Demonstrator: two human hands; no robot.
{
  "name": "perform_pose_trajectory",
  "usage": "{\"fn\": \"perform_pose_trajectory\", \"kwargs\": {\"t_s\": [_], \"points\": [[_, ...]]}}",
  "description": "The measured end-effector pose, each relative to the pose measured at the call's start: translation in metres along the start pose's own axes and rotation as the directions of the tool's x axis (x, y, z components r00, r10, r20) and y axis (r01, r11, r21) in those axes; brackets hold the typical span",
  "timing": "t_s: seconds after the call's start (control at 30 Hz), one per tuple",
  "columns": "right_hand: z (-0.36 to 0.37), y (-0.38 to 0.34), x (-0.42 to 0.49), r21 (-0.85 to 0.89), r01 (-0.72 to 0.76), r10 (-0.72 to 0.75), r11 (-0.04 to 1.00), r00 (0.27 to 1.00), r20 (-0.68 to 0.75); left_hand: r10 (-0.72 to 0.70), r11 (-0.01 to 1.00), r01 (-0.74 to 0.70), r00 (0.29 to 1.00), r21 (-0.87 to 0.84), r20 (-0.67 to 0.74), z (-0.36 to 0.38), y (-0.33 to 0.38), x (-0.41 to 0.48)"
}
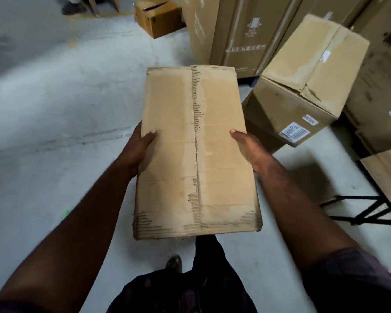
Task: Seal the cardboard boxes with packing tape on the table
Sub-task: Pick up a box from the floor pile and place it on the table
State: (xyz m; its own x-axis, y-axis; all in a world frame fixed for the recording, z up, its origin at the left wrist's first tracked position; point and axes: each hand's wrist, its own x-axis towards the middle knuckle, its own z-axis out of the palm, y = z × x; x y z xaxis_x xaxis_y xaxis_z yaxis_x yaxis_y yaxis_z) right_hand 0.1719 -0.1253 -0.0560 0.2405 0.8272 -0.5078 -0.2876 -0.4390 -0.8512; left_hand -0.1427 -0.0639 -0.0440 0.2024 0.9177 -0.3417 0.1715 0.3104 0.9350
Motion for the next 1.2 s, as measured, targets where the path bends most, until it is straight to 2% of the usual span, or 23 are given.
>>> {"fn": "perform_pose_trajectory", "kwargs": {"t_s": [0.3,0.63,0.73,0.87,1.03,1.2], "points": [[-0.039,0.023,-0.162,0.089,0.022,-0.009,0.996,0.991,-0.136,0.039,0.999,-0.033,0.980,-0.038,0.195,0.030,0.026,-0.113],[-0.143,0.074,-0.327,0.210,0.124,-0.052,0.970,0.947,-0.317,0.040,0.999,-0.049,0.916,0.012,0.400,0.138,0.021,-0.223],[-0.177,0.091,-0.399,0.184,0.141,-0.057,0.973,0.914,-0.401,0.002,0.999,-0.020,0.880,0.033,0.475,0.181,0.017,-0.268],[-0.221,0.118,-0.490,0.251,0.206,-0.051,0.946,0.857,-0.514,0.027,0.994,-0.083,0.810,0.069,0.586,0.246,0.010,-0.324],[-0.261,0.140,-0.580,0.375,0.315,-0.063,0.872,0.832,-0.551,-0.013,0.995,-0.055,0.739,0.080,0.673,0.315,0.002,-0.389],[-0.316,0.171,-0.615,0.352,0.333,0.000,0.875,0.726,-0.688,-0.062,0.989,-0.066,0.643,0.136,0.764,0.372,0.001,-0.417]]}}
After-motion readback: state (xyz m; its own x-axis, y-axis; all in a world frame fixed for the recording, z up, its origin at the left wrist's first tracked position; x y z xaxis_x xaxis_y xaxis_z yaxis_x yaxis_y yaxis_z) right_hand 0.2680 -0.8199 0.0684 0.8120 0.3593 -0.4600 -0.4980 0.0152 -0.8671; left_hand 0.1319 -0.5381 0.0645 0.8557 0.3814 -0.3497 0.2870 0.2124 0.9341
